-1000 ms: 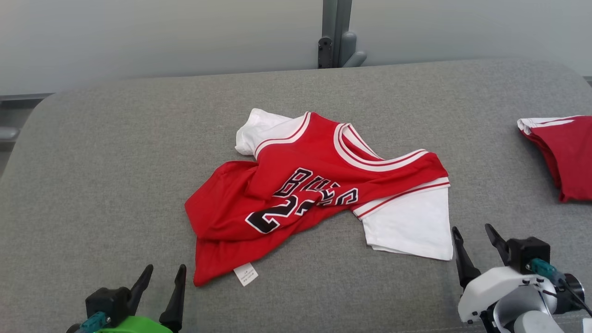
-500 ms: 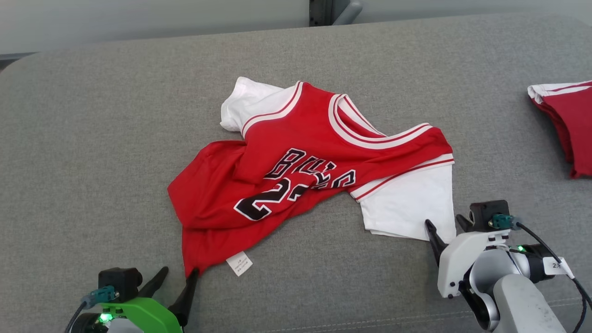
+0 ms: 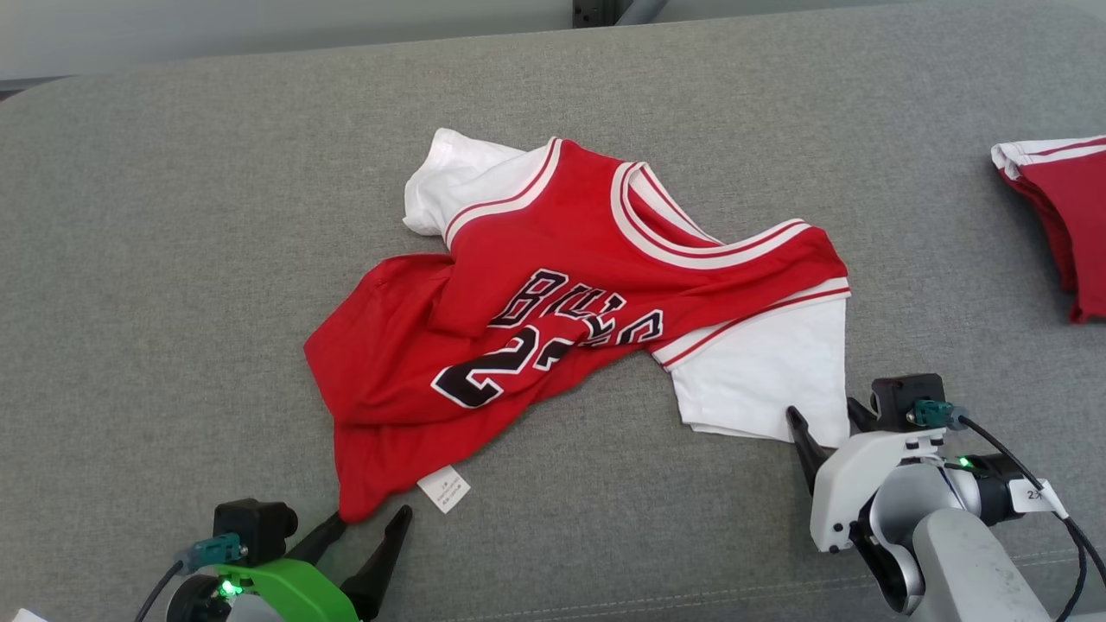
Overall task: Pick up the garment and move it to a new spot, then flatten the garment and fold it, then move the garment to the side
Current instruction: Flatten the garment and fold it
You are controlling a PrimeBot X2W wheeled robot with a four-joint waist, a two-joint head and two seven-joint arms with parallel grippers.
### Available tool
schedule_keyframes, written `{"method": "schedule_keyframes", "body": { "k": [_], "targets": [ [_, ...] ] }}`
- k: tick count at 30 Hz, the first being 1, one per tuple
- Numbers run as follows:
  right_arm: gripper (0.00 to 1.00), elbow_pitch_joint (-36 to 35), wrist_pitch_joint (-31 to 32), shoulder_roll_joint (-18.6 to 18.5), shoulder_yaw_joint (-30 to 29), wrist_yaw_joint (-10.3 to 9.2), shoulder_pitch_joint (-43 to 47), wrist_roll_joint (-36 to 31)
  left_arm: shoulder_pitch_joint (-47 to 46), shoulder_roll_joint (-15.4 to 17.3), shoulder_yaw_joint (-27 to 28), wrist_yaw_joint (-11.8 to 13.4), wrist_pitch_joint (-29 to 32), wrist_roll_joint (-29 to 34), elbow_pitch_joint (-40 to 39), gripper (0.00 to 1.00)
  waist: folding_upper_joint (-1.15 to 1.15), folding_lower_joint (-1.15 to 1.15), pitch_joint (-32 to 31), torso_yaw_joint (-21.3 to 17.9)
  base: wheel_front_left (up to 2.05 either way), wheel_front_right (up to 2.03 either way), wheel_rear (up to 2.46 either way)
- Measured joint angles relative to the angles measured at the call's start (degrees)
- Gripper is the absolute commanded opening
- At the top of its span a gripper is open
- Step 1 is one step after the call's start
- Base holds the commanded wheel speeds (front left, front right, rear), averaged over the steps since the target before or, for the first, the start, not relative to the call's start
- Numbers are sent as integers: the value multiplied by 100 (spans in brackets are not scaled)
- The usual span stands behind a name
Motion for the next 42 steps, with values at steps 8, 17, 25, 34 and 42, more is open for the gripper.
{"method": "schedule_keyframes", "body": {
  "k": [8, 17, 25, 34, 42],
  "targets": [
    [100, 156, -49, 21, 41, 0, -146, 10, -354, 71, -69, -7, -398, 87, 374, 100, 0, 0, 66, -10, 0, 0, 0],
    [100, 352, -66, 54, 59, 0, -295, 43, -589, 67, -354, -5, -579, 90, 625, 58, 0, 0, 105, -41, 0, 0, 0],
    [100, 478, -66, 90, -24, 3, -355, 37, -774, 92, -657, -5, -778, -46, 854, 0, 0, 0, 134, -20, 0, 0, 0],
    [0, 569, -41, 70, 66, -4, -410, 326, -826, 213, -824, -8, -932, -267, 884, 0, 0, 0, 170, -27, 0, 0, 0],
    [0, -218, -49, 124, -62, -5, -265, 1711, -624, 610, -754, -7, -896, -757, 146, 0, 0, 0, -1, -63, 0, 0, 0]
  ]
}}
